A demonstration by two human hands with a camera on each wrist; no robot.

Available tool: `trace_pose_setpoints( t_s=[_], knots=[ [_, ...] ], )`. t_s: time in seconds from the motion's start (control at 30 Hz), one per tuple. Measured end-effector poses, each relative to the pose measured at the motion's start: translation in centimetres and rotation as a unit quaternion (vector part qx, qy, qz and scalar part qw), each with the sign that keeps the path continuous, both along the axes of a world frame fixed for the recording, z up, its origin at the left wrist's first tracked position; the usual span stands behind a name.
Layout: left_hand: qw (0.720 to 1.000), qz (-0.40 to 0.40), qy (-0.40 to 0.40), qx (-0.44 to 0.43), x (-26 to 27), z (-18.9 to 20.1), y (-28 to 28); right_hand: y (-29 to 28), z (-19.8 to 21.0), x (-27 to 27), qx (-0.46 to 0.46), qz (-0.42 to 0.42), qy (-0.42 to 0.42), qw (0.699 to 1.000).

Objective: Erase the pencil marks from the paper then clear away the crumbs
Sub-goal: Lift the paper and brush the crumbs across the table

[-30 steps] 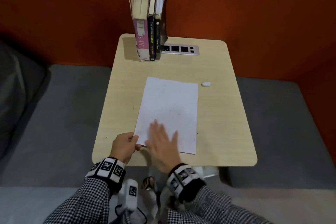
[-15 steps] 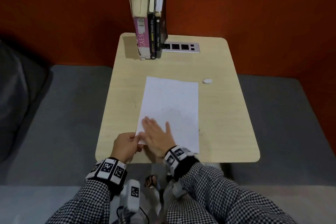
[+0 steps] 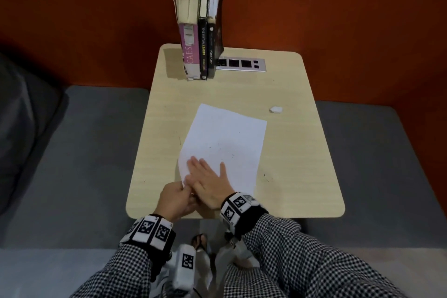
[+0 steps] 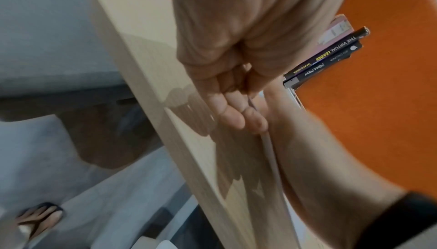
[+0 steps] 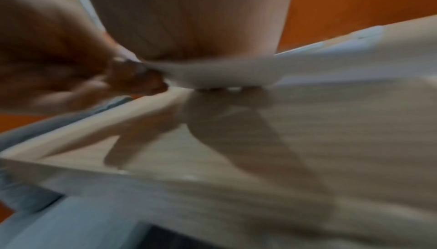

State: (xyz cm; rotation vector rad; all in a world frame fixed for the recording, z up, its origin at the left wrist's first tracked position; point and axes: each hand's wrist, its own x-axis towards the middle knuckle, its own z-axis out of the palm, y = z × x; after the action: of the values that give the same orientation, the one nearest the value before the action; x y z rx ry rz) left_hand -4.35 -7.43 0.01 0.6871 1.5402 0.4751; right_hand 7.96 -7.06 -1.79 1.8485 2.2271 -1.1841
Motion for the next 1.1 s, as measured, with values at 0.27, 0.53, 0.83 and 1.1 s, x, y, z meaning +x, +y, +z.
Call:
trace_pose_setpoints(
  t_s=[0.27, 0.53, 0.83, 1.1],
  knots=[
    [0.999, -0.005, -0.026, -0.029, -0.9, 0.4, 0.2, 0.9, 1.1, 1.7, 0.051, -0.012, -0.077, 0.996],
    [0.999, -0.004, -0.026, -0.037, -1.9, 0.2, 0.3, 3.2, -0.7, 3.9, -0.008, -0.089, -0.109, 0.99],
    [0.999, -0.032, 0.0, -0.037, -2.7, 0.0, 0.8, 3.7, 0.0, 2.3, -0.019, -0.019, -0.115, 0.993],
    [0.996, -0.084, 0.031, -0.008, -2.7, 0.0, 0.8, -1.2, 0.4, 3.5, 0.007, 0.044, -0.106, 0.993]
  ],
)
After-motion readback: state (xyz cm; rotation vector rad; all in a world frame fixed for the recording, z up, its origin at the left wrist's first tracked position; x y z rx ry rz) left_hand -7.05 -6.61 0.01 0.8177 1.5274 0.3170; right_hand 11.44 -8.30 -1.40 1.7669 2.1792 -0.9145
